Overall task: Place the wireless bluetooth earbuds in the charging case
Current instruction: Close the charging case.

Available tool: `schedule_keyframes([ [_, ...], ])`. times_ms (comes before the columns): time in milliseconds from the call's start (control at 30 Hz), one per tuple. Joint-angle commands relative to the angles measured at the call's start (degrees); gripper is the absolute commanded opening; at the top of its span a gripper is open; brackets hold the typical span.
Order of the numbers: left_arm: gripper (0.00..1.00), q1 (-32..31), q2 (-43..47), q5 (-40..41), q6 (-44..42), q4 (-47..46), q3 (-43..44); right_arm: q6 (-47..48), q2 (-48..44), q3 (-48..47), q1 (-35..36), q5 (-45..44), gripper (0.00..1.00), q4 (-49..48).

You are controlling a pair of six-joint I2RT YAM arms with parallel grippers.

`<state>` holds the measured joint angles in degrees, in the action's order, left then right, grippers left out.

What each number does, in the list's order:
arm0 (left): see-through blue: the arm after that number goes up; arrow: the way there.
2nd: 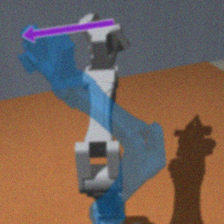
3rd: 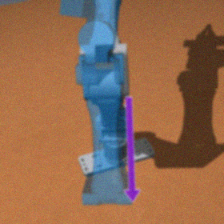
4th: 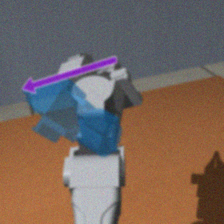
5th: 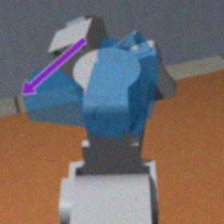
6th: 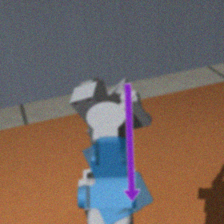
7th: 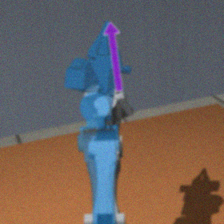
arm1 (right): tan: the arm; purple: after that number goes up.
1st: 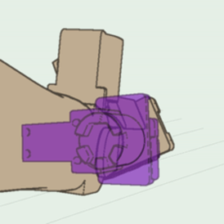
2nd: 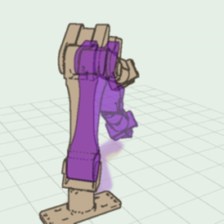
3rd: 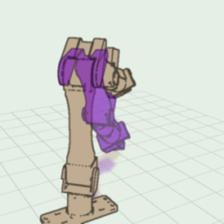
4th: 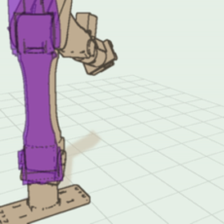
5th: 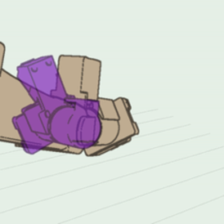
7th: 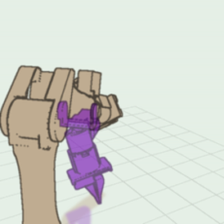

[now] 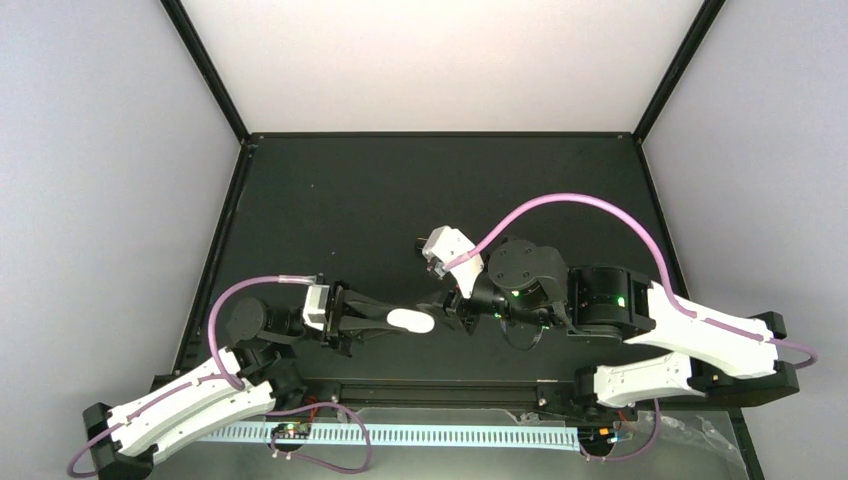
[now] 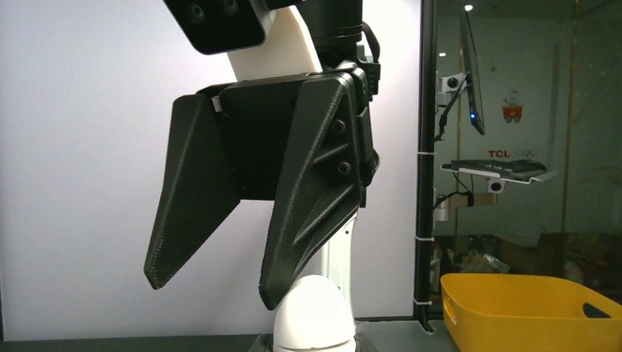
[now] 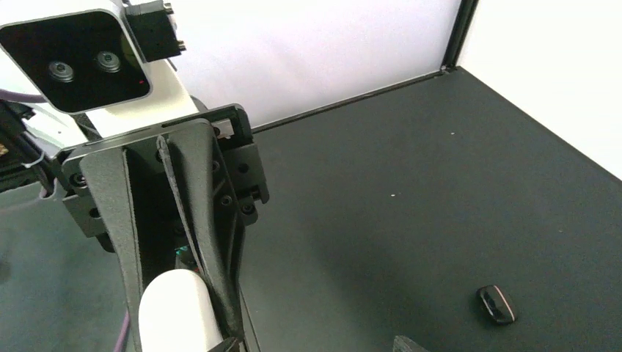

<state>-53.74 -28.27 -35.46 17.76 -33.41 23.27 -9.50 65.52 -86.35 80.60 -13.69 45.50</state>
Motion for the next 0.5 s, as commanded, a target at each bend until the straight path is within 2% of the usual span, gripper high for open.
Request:
schedule_keyframes([
  [0, 0.02, -0.23, -0.49, 0.59, -0.01, -1.12, 2.79, 2.40, -0.68, -0.57, -0.06, 6.60, 0.54, -0.48],
  [167, 0.02, -0.27, -0.32, 1.79, -0.48, -0.06, 3.01, 3.45, 0.49, -0.76, -0.09, 7.35, 0.53, 1.04],
  [233, 0.02, -0.23, -0.10, 3.46, -0.92, 1.21, 3.17, 3.23, 0.69, -0.96, -0.09, 5.09, 0.54, 1.53],
  [333, 0.02, -0.21, 0.14, 8.44, -0.52, 4.36, 3.19, 2.86, -0.92, 0.25, -0.11, -0.32, 0.56, 0.01],
  [467, 0.01, -0.21, -0.94, 14.50, 4.52, 6.71, 3.93, 2.91, 0.73, 0.90, -0.18, 0.57, 0.57, 1.65],
])
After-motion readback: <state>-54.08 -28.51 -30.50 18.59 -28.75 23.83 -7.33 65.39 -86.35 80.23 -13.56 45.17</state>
